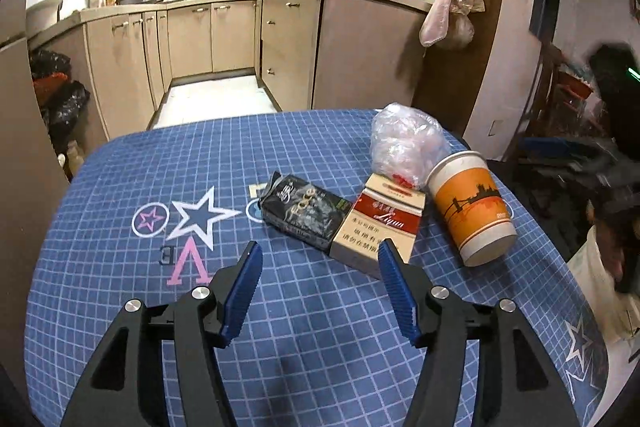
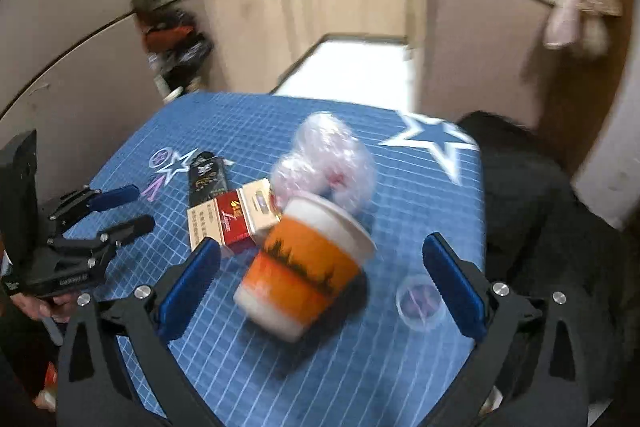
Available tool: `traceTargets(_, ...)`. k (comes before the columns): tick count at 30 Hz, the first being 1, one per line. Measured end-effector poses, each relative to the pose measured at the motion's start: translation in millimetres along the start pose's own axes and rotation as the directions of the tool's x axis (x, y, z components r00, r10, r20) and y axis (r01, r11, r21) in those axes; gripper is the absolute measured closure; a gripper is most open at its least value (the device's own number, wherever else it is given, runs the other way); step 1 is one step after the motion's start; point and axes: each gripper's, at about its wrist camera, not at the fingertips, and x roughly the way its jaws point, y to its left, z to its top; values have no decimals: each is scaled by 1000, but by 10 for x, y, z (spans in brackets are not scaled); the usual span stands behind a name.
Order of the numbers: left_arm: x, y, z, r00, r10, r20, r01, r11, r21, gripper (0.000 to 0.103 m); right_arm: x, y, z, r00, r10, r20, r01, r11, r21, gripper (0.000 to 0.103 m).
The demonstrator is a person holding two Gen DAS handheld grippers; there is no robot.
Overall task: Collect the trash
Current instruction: 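Grasp the orange paper cup with the right tool while the left tool grasps the plastic bag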
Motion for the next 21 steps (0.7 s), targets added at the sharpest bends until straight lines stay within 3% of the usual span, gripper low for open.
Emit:
traceTargets(5,23,189,-28,1000,3,2,-3,999,-53,41,291,-135,262,987,80,-138,-95,990,-107,5)
traceTargets(7,58,297,-49,1000,6,-4,-6,996,-92,41,414,-138,254,958,144,-250,-175,978,-109,6)
traceTargets(9,79,368,-65,1000,18,-9,-19,994,-111,41,454,-68,189,933,166,-318,-223,963,-150,23)
traceTargets(11,96,430,-74,999,33,-16,-34,991,-127,41,339,51,85,926,183,-331,-263,941,-215,34)
traceTargets(12,97,451,-70,999,37,-18,-39,990,-134,41,269,104,49,926,191,-326,-276,932,-236,39)
traceTargets(14,75,469,-34,999,37,-17,-39,989,-140,41,95,233,-43,931,202,-305,-292,913,-284,62)
traceTargets(16,32,446,20,999,38,-8,-39,991,-130,41,-99,388,-175,945,172,-280,-264,904,-335,79)
traceTargets(21,-18,253,198,999,32,11,-31,998,-54,38,-420,695,-557,944,169,-285,-273,883,-382,83)
